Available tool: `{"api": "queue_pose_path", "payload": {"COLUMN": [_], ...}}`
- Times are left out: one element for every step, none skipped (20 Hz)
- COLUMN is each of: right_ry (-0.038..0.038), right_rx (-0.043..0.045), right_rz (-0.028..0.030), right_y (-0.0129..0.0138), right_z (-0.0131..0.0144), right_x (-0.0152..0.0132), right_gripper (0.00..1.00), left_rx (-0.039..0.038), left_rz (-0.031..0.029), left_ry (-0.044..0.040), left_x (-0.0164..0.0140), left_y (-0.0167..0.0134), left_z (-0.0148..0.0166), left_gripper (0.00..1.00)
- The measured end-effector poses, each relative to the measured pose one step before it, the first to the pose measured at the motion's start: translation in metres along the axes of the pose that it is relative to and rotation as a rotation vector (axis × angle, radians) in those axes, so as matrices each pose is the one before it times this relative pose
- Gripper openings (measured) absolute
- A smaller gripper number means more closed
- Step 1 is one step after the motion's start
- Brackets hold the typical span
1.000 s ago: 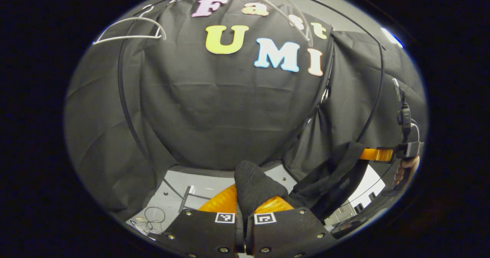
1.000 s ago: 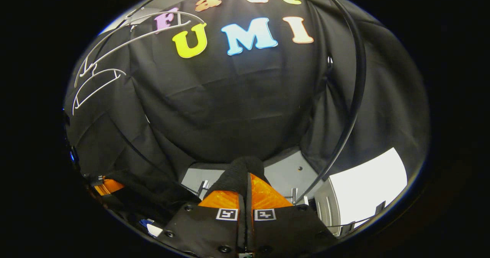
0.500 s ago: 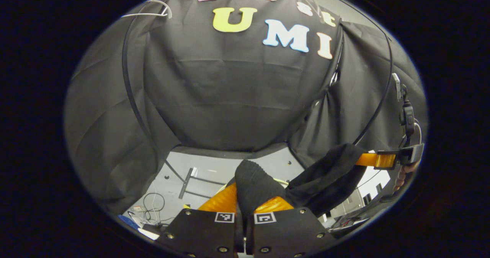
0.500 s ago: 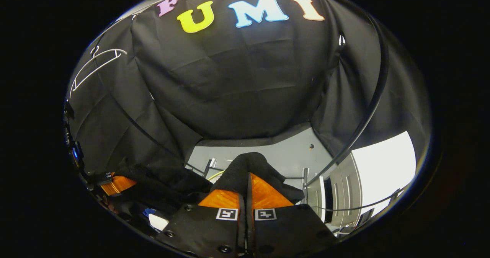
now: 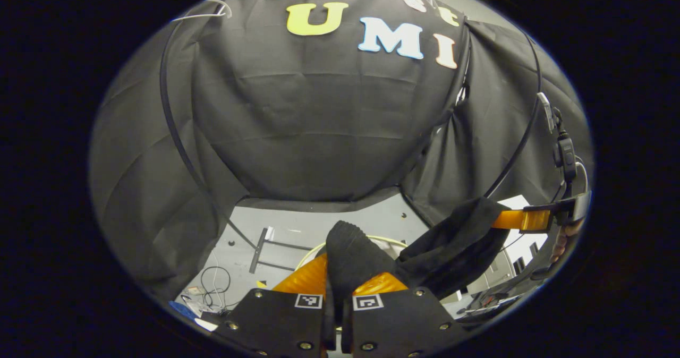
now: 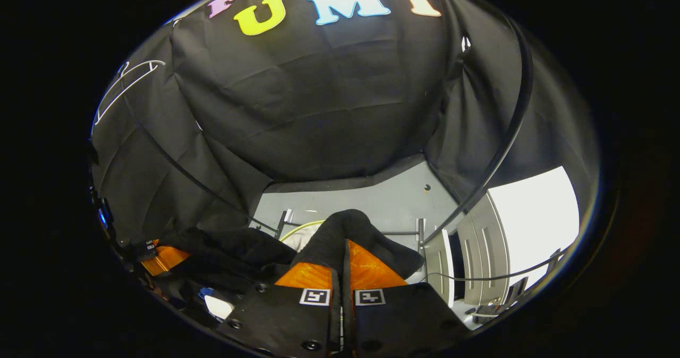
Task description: Grasp the clothes on the hanger with both hands and then place them into the laundry hamper below.
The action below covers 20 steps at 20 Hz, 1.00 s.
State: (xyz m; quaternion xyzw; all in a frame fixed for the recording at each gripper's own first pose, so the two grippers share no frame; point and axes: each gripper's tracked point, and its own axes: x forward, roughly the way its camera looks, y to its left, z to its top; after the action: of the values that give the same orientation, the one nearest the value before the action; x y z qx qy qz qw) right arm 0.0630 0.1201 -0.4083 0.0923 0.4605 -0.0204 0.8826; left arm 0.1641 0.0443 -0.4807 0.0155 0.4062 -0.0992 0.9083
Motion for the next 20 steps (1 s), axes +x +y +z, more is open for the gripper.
{"api": "queue_pose_path", "payload": {"right_ry": [0.00392,0.00509,0.00501,0.00366,0.00599,0.01144,0.00741,0.00687,0.00556,0.00540,0.00015,-0.00413,-0.00562,-0.00556,-0.00899,-0.01311,-0.01460,-0.01515,-0.02028,-0.02345], "right_rx": [0.00417,0.00204,-0.00185,-0.00316,-0.00075,-0.00193,-0.00542,-0.00863,-0.00414,0.00483,0.00393,-0.00445,-0.00732,-0.01260,-0.01354,-0.01026,-0.00620,-0.00064,0.00290,0.00088], "right_rz": [0.00208,0.00025,-0.00279,-0.00247,0.00766,0.00210,-0.00154,-0.00358,0.00241,0.02493,0.01595,0.00531,0.00478,-0.00669,-0.01069,-0.00927,-0.01248,-0.01280,-0.00904,-0.01261], "right_y": [-0.00004,-0.00027,-0.00043,-0.00071,0.00204,0.00108,-0.00001,-0.00107,-0.00020,0.00494,0.00338,-0.00001,0.00021,-0.00359,-0.00467,-0.00498,-0.00640,-0.00713,-0.00696,-0.00786], "right_z": [-0.00106,-0.00112,-0.00052,-0.00178,-0.00111,-0.00324,-0.00130,-0.00247,-0.00109,-0.00110,0.00038,0.00098,0.00243,0.00152,0.00233,0.00148,0.00382,0.00365,0.00596,0.00518], "right_x": [-0.00036,0.00136,0.00045,-0.00082,-0.00012,0.00082,-0.00019,-0.00156,-0.00025,-0.00355,-0.00308,-0.00189,-0.00348,-0.00276,-0.00284,-0.00670,-0.00258,-0.00499,-0.00508,-0.00514], "right_gripper": [0.03,0.06,0.06,0.06,0.06,0.02,0.00,0.10,0.10,0.17,0.25,0.40,0.52,0.65,0.77,0.92,1.00,0.93,0.92,0.93], "left_rx": [-0.00017,0.00030,-0.00093,0.00437,0.00737,0.00902,0.00852,0.00685,0.00768,0.00466,-0.00460,-0.01282,-0.01938,-0.01541,-0.00472,0.00556,0.01324,0.01517,0.01193,0.00503], "left_rz": [-0.00248,-0.00014,-0.00602,-0.00092,-0.00093,0.00033,0.00710,-0.00298,0.00723,0.00739,-0.00320,0.00130,-0.00735,0.00132,0.01094,0.01725,0.01458,0.01495,0.01024,0.00849], "left_ry": [0.00157,0.00219,0.00570,0.00820,0.00451,0.00431,0.00531,0.01358,0.01028,0.00770,0.00768,0.00860,-0.00053,-0.00594,-0.00169,0.00003,-0.00118,-0.01180,-0.01672,-0.02324], "left_x": [0.00183,0.00172,0.00153,0.00128,-0.00104,0.00110,-0.00046,0.00098,0.00313,0.00186,-0.00025,0.00225,-0.00179,-0.00153,-0.00930,-0.00250,-0.00502,-0.00697,-0.01077,-0.01156], "left_y": [-0.00019,0.00028,-0.00166,-0.00009,-0.00040,0.00053,0.00193,0.00017,0.00121,0.00300,0.00045,0.00011,-0.00133,-0.00098,0.00176,0.00238,0.00160,0.00109,-0.00096,-0.00171], "left_z": [-0.00004,0.00071,-0.00315,-0.00023,-0.00208,-0.00028,-0.00317,-0.00365,-0.00567,-0.00422,-0.00397,-0.00323,-0.00363,0.00177,-0.00258,-0.00040,-0.00270,0.00378,0.00825,0.01138], "left_gripper": [0.06,0.02,0.02,0.02,0.02,0.02,0.02,0.07,0.14,0.12,0.25,0.38,0.51,0.66,0.81,0.96,0.97,0.97,0.97,0.97]}}
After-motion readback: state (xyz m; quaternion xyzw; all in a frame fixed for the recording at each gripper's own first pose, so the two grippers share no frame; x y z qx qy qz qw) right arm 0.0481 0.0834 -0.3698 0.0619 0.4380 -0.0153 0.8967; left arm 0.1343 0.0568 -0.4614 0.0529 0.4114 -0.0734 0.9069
